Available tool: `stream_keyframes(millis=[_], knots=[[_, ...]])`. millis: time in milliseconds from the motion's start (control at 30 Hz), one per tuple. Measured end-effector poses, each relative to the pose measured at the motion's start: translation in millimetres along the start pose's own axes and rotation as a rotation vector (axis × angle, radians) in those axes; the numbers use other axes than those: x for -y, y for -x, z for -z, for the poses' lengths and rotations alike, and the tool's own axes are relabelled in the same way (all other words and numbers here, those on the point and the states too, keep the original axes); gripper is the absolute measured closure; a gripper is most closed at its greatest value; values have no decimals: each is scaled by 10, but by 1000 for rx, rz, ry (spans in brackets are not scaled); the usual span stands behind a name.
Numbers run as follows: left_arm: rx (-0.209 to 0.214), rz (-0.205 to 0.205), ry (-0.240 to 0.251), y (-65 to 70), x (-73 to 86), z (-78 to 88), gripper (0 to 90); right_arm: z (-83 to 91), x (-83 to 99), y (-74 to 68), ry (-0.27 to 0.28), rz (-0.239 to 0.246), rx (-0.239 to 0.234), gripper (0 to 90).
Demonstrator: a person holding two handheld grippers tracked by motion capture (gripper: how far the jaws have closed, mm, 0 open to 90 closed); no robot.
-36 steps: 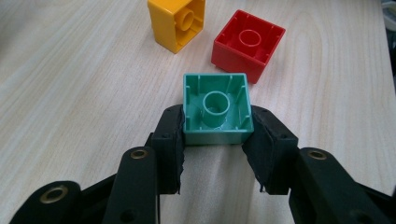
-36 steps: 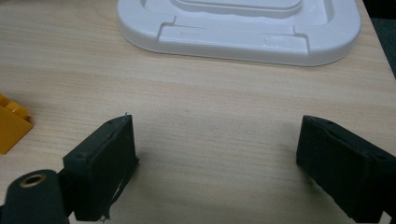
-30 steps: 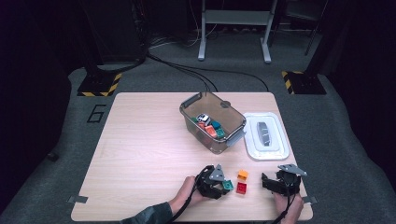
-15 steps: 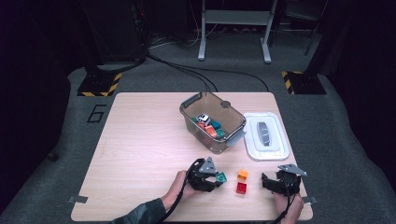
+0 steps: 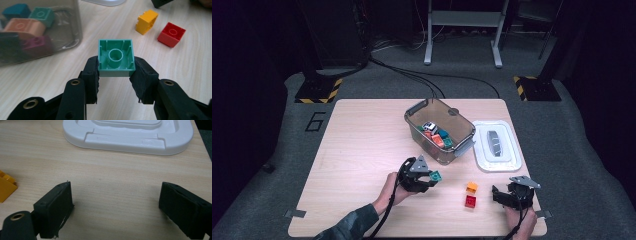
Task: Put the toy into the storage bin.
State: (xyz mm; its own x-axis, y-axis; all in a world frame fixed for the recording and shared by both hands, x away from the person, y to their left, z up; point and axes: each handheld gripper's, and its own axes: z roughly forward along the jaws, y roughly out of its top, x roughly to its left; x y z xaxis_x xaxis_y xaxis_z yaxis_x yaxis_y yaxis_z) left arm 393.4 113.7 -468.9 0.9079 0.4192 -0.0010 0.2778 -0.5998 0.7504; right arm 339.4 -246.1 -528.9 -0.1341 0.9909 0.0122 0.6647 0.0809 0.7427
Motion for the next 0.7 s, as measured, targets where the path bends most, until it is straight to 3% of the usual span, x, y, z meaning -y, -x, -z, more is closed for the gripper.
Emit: stream_keyframes(millis=[700], knots=[[-102, 68, 25, -472, 8, 427, 590, 5, -2, -4, -9, -4, 3, 107]])
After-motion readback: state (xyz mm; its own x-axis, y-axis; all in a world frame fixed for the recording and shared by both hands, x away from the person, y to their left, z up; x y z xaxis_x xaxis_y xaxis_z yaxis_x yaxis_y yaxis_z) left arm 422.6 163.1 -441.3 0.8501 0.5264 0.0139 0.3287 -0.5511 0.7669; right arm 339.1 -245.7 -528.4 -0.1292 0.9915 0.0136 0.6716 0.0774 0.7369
